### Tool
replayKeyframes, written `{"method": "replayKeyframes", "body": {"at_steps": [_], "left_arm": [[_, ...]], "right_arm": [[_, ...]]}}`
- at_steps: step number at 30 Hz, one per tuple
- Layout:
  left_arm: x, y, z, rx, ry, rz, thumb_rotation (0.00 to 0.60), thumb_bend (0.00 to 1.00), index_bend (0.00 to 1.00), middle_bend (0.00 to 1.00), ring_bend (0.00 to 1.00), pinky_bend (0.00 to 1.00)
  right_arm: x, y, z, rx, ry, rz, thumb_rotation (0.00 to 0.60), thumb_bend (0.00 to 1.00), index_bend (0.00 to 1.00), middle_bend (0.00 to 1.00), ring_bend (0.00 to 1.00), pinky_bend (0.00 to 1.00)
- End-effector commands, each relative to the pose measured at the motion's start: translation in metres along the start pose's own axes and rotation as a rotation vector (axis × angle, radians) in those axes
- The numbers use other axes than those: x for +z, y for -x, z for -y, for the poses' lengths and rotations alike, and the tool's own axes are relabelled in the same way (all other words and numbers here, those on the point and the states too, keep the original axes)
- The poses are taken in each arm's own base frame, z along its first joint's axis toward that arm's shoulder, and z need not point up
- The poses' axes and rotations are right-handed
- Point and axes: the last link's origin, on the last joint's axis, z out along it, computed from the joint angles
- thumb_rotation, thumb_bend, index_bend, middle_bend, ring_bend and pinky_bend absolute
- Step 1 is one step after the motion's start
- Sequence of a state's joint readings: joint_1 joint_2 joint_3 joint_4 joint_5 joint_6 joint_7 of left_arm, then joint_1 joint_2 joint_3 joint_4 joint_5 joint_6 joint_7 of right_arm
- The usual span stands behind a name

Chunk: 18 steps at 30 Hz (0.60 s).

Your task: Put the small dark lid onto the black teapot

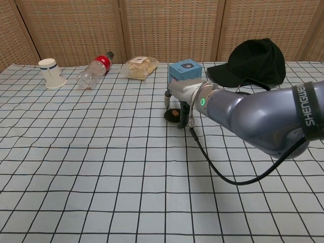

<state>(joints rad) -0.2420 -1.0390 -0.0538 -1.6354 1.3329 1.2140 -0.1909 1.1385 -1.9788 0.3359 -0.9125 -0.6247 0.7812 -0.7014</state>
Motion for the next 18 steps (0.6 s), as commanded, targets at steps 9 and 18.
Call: {"method": "replayKeyframes", "body": {"at_steps": [9,18], "left_arm": [[-0.0007,-0.0008,0.001,-0.002,-0.004,0.015,0.6,0.11,0.0,0.0,0.0,0.0],[-0.0013,0.0002,-0.0001,0.003,0.001,0.022,0.6,0.11,0.0,0.0,0.0,0.0]], "right_arm": [[0.0042,0.0029,0.0017,-0.024,0.001,0.001,0.6,0.37,0.38,0.06,0.0,0.0],[0.0031,0.0027,0.0028,-0.023,-0.008,-0.019,0.6,0.4,0.46,0.1,0.0,0.0]]}}
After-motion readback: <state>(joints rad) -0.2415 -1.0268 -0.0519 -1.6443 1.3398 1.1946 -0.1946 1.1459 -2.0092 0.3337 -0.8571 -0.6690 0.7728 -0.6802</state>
